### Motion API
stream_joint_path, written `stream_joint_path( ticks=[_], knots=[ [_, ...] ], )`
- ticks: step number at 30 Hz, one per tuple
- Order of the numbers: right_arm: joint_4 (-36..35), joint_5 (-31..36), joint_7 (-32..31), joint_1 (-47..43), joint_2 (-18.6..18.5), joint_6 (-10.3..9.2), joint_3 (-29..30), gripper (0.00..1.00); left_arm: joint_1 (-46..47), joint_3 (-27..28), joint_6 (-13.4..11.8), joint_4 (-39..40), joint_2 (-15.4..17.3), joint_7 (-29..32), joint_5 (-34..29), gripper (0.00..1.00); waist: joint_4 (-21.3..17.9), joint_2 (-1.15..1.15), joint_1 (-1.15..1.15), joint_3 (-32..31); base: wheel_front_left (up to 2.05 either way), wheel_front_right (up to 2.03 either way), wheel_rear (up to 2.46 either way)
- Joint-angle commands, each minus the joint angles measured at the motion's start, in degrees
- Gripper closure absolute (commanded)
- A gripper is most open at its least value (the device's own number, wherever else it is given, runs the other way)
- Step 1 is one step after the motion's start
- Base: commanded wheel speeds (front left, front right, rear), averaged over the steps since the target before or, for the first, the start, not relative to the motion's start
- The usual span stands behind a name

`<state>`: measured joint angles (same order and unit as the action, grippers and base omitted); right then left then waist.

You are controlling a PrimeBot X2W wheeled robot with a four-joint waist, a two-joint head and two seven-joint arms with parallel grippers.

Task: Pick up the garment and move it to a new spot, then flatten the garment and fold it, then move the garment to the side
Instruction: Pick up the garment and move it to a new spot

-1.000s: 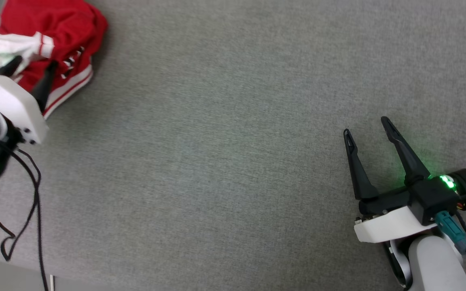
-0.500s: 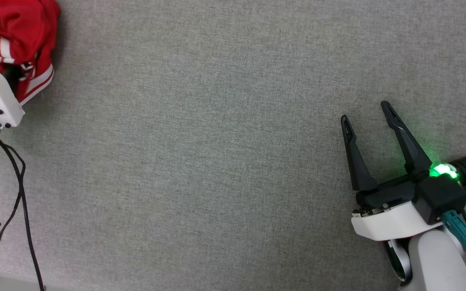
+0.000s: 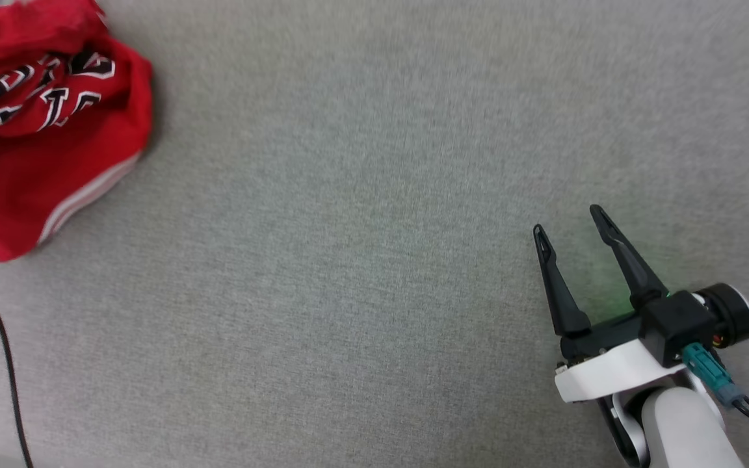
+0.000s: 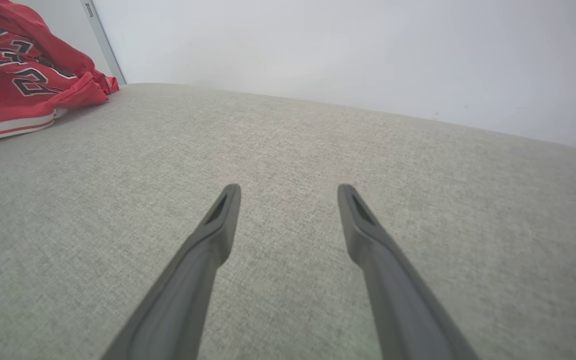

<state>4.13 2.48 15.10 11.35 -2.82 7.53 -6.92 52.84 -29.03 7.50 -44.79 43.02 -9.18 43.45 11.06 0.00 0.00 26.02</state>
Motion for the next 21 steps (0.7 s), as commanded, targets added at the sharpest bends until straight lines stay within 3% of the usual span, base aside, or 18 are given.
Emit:
stream_joint_path(
  ticks=[1,12,21],
  knots=[
    [0.5,-0.9,0.1,-1.1,-0.1,-0.08,-0.1,0.00,-1.1,-0.1,-0.1,0.1,0.5,-1.6,-0.7,1.00,-0.5,0.00,0.00,-4.3,0.00,0.00,0.00],
    [2.0,-4.7,0.1,-3.8,-0.1,-0.08,1.6,0.00,-4.8,-2.1,-3.8,13.2,2.7,-5.7,-8.2,1.00,-3.1,0.00,0.00,-14.9,0.00,0.00,0.00],
    [2.2,-5.9,0.1,-4.8,0.0,-0.08,5.1,0.00,-7.9,-5.2,-8.6,25.3,-0.7,-3.8,-10.9,1.00,-6.7,0.00,0.00,-18.4,0.00,0.00,0.00]
  ],
)
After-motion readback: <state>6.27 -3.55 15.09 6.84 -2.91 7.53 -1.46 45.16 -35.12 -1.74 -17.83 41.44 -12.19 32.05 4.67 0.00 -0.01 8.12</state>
